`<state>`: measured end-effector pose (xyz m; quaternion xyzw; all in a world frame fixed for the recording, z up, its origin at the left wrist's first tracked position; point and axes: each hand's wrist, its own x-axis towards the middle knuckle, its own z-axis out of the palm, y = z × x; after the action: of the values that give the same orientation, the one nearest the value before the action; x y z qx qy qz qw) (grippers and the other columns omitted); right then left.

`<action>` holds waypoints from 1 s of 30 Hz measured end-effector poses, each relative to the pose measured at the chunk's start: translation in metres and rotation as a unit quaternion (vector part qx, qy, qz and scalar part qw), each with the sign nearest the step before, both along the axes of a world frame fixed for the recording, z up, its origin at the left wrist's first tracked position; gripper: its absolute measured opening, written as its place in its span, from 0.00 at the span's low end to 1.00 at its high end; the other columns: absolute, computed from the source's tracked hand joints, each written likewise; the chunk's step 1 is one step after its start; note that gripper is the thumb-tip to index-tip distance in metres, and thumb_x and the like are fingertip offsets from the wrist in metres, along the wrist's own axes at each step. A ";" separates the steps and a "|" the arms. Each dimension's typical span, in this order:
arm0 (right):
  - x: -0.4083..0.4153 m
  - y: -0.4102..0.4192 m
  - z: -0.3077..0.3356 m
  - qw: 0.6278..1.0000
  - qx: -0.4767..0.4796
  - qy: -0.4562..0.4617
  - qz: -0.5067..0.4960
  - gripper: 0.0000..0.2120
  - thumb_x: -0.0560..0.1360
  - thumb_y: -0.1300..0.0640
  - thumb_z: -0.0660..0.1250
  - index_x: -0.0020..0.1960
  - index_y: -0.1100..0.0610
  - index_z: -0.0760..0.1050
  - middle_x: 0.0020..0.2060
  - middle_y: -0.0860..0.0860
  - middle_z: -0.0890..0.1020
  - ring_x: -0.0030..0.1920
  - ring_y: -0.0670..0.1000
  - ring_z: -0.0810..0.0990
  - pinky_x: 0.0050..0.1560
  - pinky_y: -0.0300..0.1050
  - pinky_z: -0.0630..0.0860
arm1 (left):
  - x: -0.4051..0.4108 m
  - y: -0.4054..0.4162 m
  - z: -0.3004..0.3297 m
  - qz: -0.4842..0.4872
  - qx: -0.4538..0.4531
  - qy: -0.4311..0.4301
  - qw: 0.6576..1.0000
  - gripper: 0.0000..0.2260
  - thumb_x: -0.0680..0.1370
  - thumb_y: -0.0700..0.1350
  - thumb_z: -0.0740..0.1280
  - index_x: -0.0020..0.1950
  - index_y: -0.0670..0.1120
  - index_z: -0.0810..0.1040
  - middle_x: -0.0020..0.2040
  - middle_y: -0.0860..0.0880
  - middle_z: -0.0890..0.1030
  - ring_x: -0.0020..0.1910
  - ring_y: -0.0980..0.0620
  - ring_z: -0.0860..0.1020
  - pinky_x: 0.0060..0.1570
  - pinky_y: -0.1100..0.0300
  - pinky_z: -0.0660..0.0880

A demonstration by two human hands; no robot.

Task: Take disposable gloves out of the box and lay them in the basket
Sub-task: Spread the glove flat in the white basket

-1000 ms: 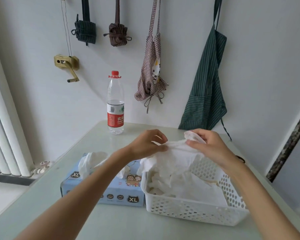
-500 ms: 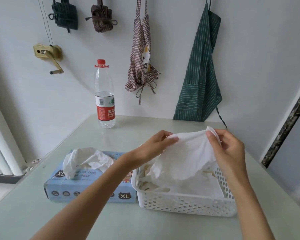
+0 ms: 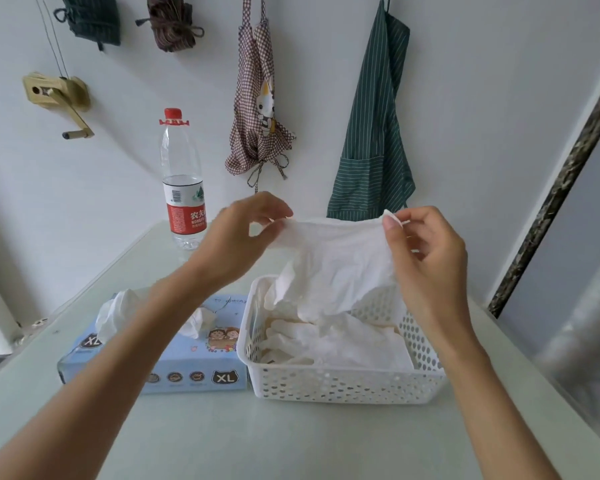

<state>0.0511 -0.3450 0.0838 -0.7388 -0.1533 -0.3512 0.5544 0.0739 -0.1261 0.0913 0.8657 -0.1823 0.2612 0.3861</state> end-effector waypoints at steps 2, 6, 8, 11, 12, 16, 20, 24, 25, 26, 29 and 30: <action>0.000 0.005 0.000 1.000 0.013 0.001 -0.005 0.05 0.78 0.54 0.65 0.47 0.55 0.72 0.26 0.43 0.75 0.26 0.43 0.70 0.28 0.34 0.66 | -0.002 0.001 0.013 0.037 0.010 -0.029 0.999 0.05 0.77 0.41 0.68 0.47 0.50 0.75 0.44 0.56 0.80 0.47 0.55 0.80 0.54 0.54 0.76; 0.016 -0.011 -0.028 0.987 -0.030 0.146 -0.052 0.07 0.77 0.58 0.65 0.52 0.55 0.68 0.31 0.49 0.80 0.28 0.49 0.77 0.39 0.50 0.78 | 0.016 -0.019 0.009 0.071 0.196 0.031 0.978 0.08 0.77 0.40 0.66 0.44 0.53 0.81 0.43 0.54 0.81 0.48 0.52 0.80 0.52 0.56 0.75; 0.029 -0.027 -0.048 0.965 -0.099 0.228 -0.086 0.05 0.77 0.60 0.65 0.51 0.55 0.69 0.35 0.51 0.81 0.35 0.53 0.80 0.44 0.52 0.78 | 0.035 -0.041 -0.014 0.054 0.292 0.071 0.952 0.08 0.78 0.41 0.65 0.48 0.53 0.83 0.50 0.52 0.82 0.52 0.50 0.79 0.51 0.58 0.73; 0.041 -0.043 -0.072 0.918 -0.211 0.305 -0.138 0.06 0.77 0.62 0.63 0.46 0.53 0.76 0.43 0.55 0.81 0.43 0.55 0.79 0.45 0.47 0.74 | 0.056 -0.069 -0.053 0.022 0.384 0.106 0.917 0.10 0.79 0.42 0.63 0.54 0.54 0.80 0.57 0.50 0.80 0.57 0.47 0.77 0.54 0.57 0.70; 0.043 -0.046 -0.077 0.909 -0.234 0.316 -0.140 0.09 0.78 0.62 0.62 0.45 0.52 0.78 0.47 0.55 0.82 0.46 0.55 0.79 0.45 0.45 0.73 | 0.059 -0.074 -0.062 0.014 0.399 0.105 0.911 0.11 0.79 0.41 0.63 0.56 0.54 0.79 0.58 0.50 0.79 0.58 0.48 0.76 0.54 0.57 0.69; 0.050 -0.049 -0.085 0.874 -0.323 0.347 -0.104 0.11 0.78 0.61 0.62 0.55 0.52 0.80 0.59 0.52 0.80 0.59 0.53 0.78 0.53 0.42 0.74 | 0.055 -0.068 -0.071 -0.002 0.389 0.033 0.921 0.11 0.79 0.43 0.63 0.58 0.54 0.78 0.59 0.54 0.78 0.57 0.52 0.75 0.50 0.59 0.70; 0.056 -0.049 -0.083 0.787 -0.454 0.417 -0.029 0.24 0.74 0.63 0.65 0.70 0.55 0.68 0.70 0.49 0.69 0.65 0.52 0.72 0.54 0.39 0.70 | 0.041 -0.043 -0.074 -0.030 0.442 0.159 0.882 0.11 0.75 0.53 0.68 0.56 0.53 0.79 0.55 0.55 0.81 0.54 0.52 0.79 0.54 0.58 0.74; 0.058 -0.047 -0.086 0.714 -0.542 0.443 -0.003 0.24 0.74 0.68 0.60 0.69 0.60 0.65 0.68 0.53 0.64 0.63 0.54 0.72 0.58 0.46 0.74 | 0.034 -0.038 -0.086 -0.007 0.521 0.246 0.817 0.16 0.75 0.55 0.68 0.60 0.50 0.78 0.58 0.51 0.80 0.57 0.49 0.77 0.49 0.61 0.67; 0.060 -0.048 -0.088 0.705 -0.556 0.440 -0.006 0.23 0.74 0.68 0.60 0.68 0.61 0.66 0.67 0.53 0.64 0.62 0.55 0.73 0.58 0.48 0.74 | 0.033 -0.039 -0.087 -0.002 0.518 0.231 0.824 0.13 0.76 0.52 0.67 0.59 0.50 0.79 0.57 0.51 0.81 0.56 0.49 0.78 0.48 0.61 0.67; 0.061 -0.050 -0.089 0.699 -0.566 0.437 -0.011 0.22 0.74 0.68 0.60 0.67 0.62 0.66 0.66 0.54 0.64 0.61 0.56 0.74 0.57 0.49 0.74 | 0.032 -0.039 -0.087 0.005 0.513 0.214 0.831 0.11 0.77 0.50 0.66 0.58 0.50 0.80 0.57 0.50 0.81 0.56 0.49 0.78 0.47 0.62 0.67; 0.063 -0.057 -0.092 0.692 -0.575 0.436 -0.018 0.23 0.75 0.64 0.63 0.68 0.61 0.65 0.65 0.53 0.64 0.61 0.56 0.74 0.58 0.50 0.74 | 0.031 -0.039 -0.080 0.047 0.509 0.162 0.844 0.09 0.79 0.46 0.64 0.57 0.52 0.80 0.57 0.51 0.81 0.56 0.49 0.78 0.45 0.62 0.65; 0.063 -0.056 -0.094 0.693 -0.576 0.434 -0.018 0.23 0.75 0.63 0.64 0.68 0.61 0.65 0.65 0.53 0.64 0.61 0.55 0.74 0.58 0.49 0.74 | 0.031 -0.039 -0.077 0.066 0.519 0.144 0.840 0.10 0.79 0.45 0.63 0.57 0.52 0.80 0.57 0.51 0.81 0.57 0.49 0.78 0.44 0.62 0.64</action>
<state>0.1146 -0.4015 -0.0097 -0.9861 -0.0549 0.1554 0.0184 0.1052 -0.1650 0.0138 0.9771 -0.1763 0.0259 -0.1160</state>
